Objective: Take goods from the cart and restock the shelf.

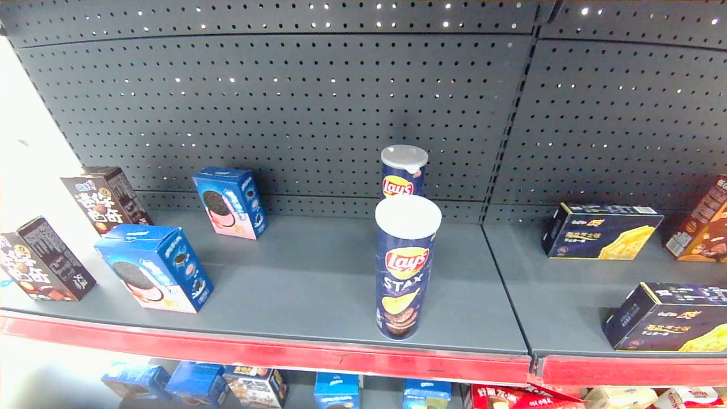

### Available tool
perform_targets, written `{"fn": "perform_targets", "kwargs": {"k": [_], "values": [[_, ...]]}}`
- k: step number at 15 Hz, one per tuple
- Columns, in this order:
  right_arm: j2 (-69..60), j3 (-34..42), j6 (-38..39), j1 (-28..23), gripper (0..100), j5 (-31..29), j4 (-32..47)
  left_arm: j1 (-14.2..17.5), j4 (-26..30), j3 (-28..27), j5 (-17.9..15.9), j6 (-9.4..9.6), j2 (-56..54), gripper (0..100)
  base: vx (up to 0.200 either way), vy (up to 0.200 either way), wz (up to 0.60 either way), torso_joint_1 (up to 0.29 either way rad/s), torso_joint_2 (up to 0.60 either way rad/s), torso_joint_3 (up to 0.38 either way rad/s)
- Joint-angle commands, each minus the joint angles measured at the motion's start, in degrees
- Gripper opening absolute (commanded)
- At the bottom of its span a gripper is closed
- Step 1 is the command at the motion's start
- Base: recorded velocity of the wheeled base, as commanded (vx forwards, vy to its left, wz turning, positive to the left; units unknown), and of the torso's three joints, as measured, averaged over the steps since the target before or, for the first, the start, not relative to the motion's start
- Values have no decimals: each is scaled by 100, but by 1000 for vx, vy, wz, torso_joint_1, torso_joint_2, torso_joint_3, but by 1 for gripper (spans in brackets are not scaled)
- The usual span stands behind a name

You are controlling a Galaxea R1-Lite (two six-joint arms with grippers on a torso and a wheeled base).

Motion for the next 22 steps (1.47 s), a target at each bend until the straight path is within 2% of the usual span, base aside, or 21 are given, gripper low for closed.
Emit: {"fn": "perform_targets", "kwargs": {"k": [1,5,22], "values": [[-1,0,-1,0,100,7,0,5,36,0,65,60,9,100,0,0,0,0,0,0],[-1,0,-1,0,100,-2,0,5,45,0,-49,51,9,100,0,0,0,0,0,0],[-1,0,-9,9,100,-2,26,5,45,0,-49,16,9,100,0,0,0,0,0,0]]}}
